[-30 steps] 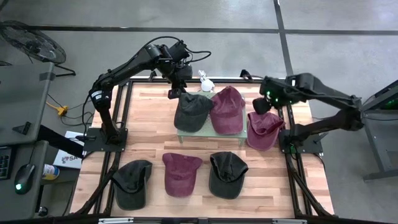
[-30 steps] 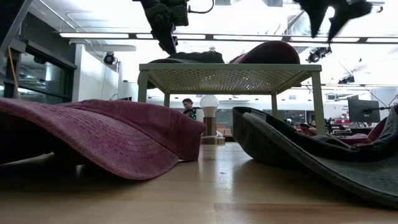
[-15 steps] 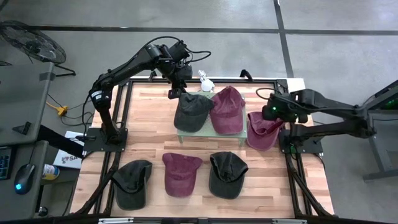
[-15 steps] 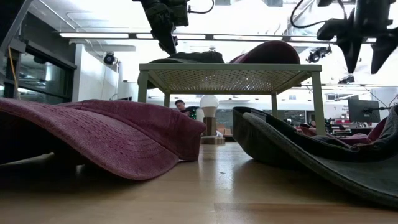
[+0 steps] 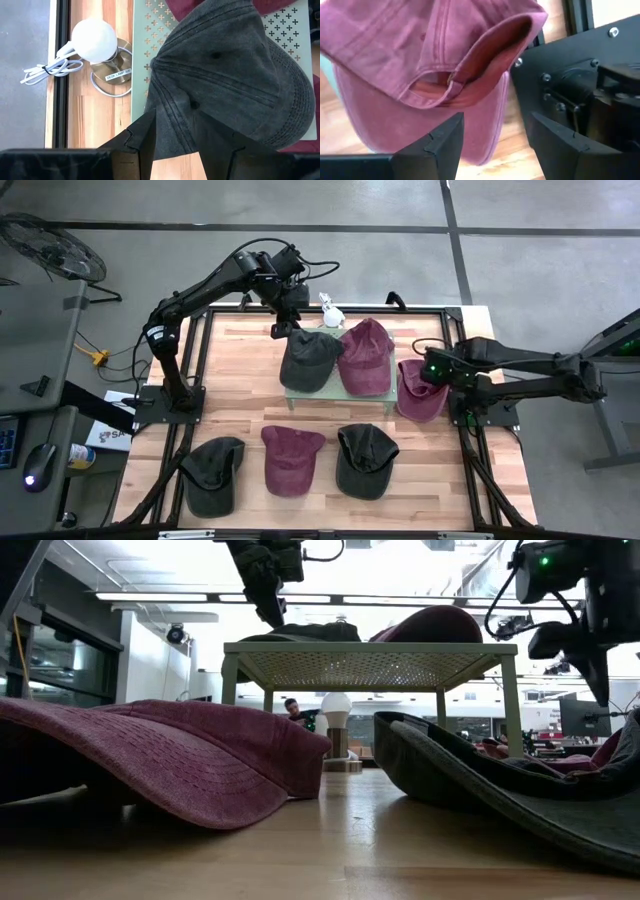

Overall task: Pick & Place hat
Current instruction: Stack the top red cap on top of the red cap on the shelf

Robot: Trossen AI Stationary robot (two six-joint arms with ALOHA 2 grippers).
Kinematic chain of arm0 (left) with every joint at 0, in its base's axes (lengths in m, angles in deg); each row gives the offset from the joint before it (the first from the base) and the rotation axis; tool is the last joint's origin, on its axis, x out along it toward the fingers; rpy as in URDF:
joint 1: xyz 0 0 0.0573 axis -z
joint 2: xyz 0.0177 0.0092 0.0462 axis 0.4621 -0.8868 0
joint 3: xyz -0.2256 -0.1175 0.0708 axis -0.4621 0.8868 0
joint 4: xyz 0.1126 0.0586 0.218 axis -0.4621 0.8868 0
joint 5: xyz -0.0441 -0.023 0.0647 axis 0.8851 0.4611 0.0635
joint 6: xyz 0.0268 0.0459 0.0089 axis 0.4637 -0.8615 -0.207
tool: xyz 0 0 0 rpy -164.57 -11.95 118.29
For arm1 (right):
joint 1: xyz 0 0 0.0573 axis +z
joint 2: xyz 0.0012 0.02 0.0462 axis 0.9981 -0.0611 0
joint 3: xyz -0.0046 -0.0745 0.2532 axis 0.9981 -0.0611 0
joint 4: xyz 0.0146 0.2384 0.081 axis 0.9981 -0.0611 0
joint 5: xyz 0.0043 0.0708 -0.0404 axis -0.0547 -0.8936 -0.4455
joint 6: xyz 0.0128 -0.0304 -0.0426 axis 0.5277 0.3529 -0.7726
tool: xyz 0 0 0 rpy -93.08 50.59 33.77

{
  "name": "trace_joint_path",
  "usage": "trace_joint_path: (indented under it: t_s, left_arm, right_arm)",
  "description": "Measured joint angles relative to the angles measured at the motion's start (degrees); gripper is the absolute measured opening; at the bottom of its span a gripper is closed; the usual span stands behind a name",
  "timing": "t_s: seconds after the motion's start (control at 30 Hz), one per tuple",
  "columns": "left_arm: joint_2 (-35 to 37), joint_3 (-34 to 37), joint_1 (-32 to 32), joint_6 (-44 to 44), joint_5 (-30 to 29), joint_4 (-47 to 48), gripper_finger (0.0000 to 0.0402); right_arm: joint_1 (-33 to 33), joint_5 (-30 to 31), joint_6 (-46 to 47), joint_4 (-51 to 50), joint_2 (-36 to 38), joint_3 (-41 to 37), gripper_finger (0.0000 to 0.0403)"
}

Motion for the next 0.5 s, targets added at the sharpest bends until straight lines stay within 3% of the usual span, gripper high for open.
trace_joint_path:
  t_s: [0.17,0.5]
  left_arm:
    - [0.0,0.0,0.0,-0.02,0.11,-0.25,0.0128]
    - [0.0,0.0,0.0,-0.33,0.17,-0.36,0.0128]
  right_arm:
    - [-0.04,2.21,3.88,0.71,-0.32,0.5,0.021]
    - [0.16,-3.08,2.18,6.33,-0.71,0.55,0.021]
